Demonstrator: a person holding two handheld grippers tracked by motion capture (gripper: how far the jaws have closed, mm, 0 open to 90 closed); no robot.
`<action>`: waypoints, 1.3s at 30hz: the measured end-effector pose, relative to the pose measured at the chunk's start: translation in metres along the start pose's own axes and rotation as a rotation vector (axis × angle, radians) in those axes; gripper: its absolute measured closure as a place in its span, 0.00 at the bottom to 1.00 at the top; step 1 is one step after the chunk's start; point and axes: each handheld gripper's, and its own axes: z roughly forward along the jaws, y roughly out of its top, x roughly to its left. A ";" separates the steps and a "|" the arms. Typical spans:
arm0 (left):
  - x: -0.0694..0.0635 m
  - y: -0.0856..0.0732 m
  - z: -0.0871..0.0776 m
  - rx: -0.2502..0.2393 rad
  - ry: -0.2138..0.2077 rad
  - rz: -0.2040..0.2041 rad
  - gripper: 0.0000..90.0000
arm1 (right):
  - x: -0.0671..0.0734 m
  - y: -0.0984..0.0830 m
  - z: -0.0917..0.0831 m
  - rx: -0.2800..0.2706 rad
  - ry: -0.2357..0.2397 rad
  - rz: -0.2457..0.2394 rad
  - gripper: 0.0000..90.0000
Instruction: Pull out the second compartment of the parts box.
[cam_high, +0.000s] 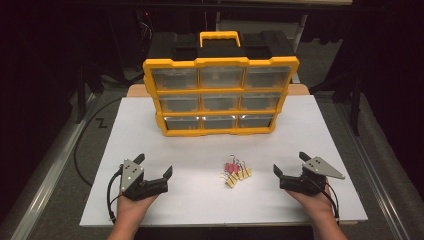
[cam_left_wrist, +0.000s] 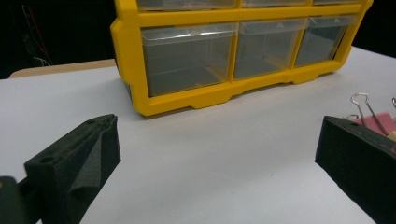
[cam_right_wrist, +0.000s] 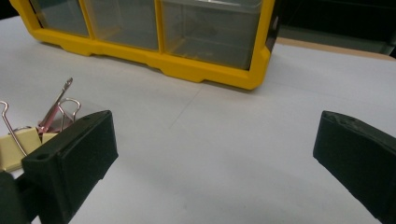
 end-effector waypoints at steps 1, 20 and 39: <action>0.000 0.000 0.000 0.003 -0.002 0.009 0.01 | 0.000 0.000 0.001 0.006 0.005 0.001 0.01; 0.007 -0.001 0.001 0.035 -0.047 -0.010 0.01 | 0.001 0.003 0.016 0.019 -0.025 -0.014 0.01; 0.008 -0.004 0.003 0.065 -0.024 -0.009 0.01 | -0.006 0.026 0.041 0.033 -0.026 0.021 0.01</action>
